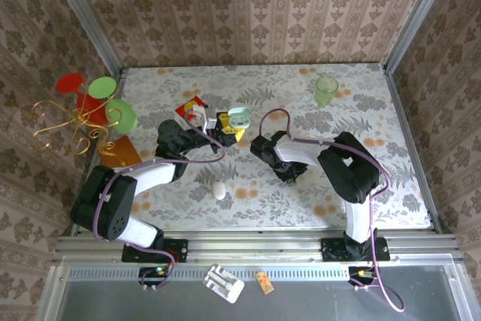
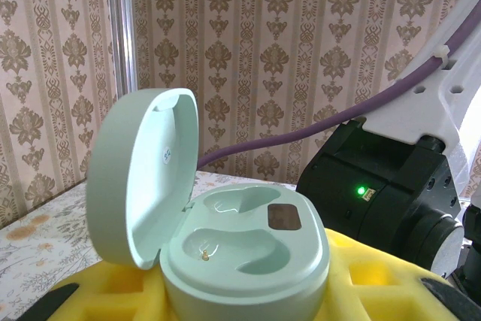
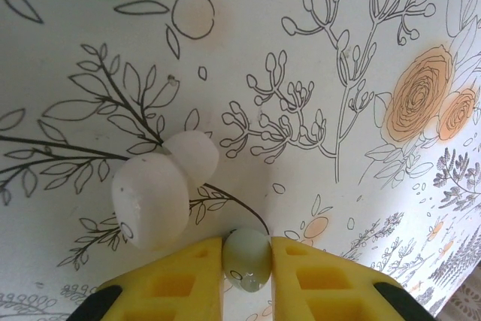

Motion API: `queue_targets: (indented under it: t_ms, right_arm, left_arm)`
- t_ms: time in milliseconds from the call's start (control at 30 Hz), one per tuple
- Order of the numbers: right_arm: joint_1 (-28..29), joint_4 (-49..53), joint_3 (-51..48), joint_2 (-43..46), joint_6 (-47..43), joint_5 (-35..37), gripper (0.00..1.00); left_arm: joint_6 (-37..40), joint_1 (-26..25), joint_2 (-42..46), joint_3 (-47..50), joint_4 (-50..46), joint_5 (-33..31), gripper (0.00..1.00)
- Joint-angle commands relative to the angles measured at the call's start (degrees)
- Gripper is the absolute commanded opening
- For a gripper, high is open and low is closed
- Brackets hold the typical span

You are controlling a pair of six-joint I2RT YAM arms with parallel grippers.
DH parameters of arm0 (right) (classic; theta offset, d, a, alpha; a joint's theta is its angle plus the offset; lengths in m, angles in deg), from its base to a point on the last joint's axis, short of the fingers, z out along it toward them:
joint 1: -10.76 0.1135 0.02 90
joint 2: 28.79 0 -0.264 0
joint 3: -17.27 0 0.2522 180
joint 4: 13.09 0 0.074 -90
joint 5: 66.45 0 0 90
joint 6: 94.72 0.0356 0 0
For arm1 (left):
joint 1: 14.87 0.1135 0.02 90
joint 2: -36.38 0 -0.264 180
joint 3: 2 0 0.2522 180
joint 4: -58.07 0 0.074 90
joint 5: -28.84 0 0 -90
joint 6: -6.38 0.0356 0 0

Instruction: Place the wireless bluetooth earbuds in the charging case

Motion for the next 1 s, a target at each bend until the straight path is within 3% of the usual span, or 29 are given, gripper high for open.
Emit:
queue_targets:
  t_ms: [0, 300, 667, 767, 967]
  right_arm:
    - [-0.4, 0.6, 0.4, 4.1, 1.0, -0.1, 0.19]
    - [-6.9, -5.0, -3.6, 16.4, 4.5, -18.1, 0.19]
    - [-18.5, -15.6, -10.7, 27.4, 7.6, -54.6, 0.20]
    - [-19.8, -17.5, -11.8, 27.9, 8.4, -58.1, 0.20]
    - [-20.2, -17.4, -11.5, 30.1, 8.6, -57.9, 0.20]
  left_arm:
    - [1.1, 0.3, 0.6, -0.6, 1.5, 0.2, 0.11]
    - [1.5, 0.3, 0.3, -0.3, 1.3, -0.1, 0.11]
    - [1.5, 0.3, -0.3, 0.6, 2.5, -0.2, 0.11]
    - [1.5, 0.2, -0.4, 0.5, 2.5, 0.2, 0.11]
    - [1.9, 0.2, -1.3, 0.3, 2.8, 0.9, 0.11]
